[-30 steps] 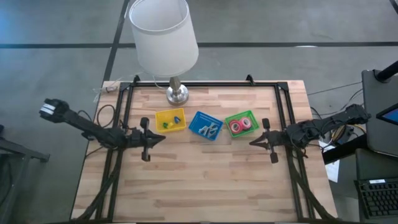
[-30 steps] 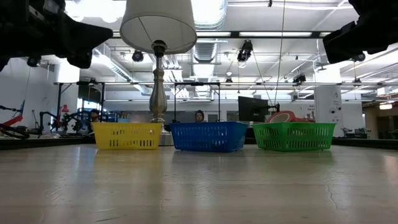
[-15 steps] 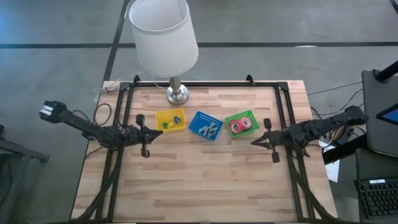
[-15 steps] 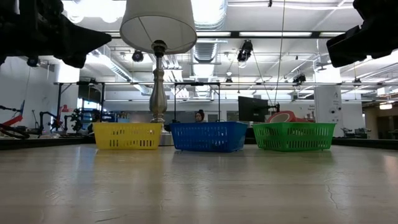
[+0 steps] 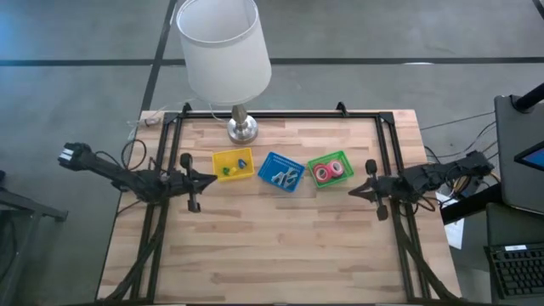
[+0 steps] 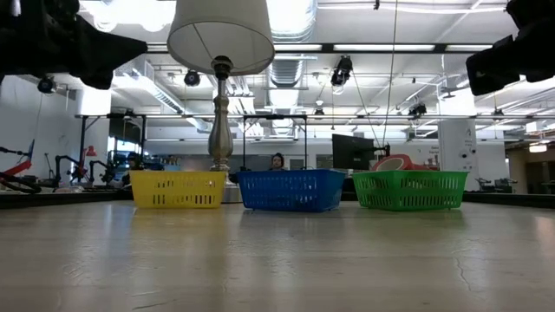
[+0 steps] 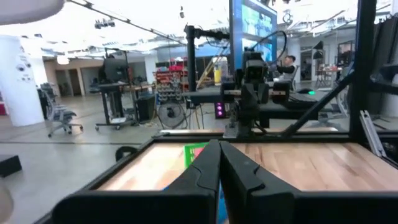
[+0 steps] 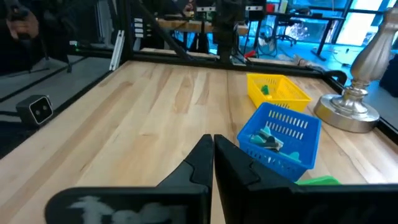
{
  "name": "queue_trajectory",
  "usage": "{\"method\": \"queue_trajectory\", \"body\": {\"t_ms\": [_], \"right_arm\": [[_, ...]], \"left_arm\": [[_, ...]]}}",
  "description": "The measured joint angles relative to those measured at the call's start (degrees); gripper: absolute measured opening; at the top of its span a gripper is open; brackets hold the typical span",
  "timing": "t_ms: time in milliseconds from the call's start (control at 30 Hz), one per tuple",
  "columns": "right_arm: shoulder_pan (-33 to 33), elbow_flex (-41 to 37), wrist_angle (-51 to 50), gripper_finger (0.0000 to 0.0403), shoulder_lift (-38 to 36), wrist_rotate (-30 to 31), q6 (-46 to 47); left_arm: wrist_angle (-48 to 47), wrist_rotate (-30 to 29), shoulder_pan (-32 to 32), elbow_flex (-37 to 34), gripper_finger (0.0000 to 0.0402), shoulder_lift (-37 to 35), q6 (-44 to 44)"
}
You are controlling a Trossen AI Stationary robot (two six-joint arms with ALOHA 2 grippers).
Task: Pick and place Stapler, Stapler remover, tape
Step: Return to Home Position
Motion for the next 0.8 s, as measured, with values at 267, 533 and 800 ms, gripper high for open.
{"method": "queue_trajectory", "body": {"t_ms": [267, 533, 800], "right_arm": [[0.0, -0.3, -3.6, 0.0008, -6.6, 0.0, 0.4], [0.0, -0.6, -4.0, 0.0008, -7.3, 0.9, 0.0], [0.0, -0.6, -4.0, 0.0008, -7.3, 3.1, 0.3]], "left_arm": [[-5.2, -3.4, 0.0, -0.1, 0.0011, -7.8, 2.6], [-12.4, -4.7, 0.0, -0.1, 0.0011, -16.0, 2.7], [-19.2, -5.2, 0.0, -0.1, 0.0011, -21.8, 1.0]]}}
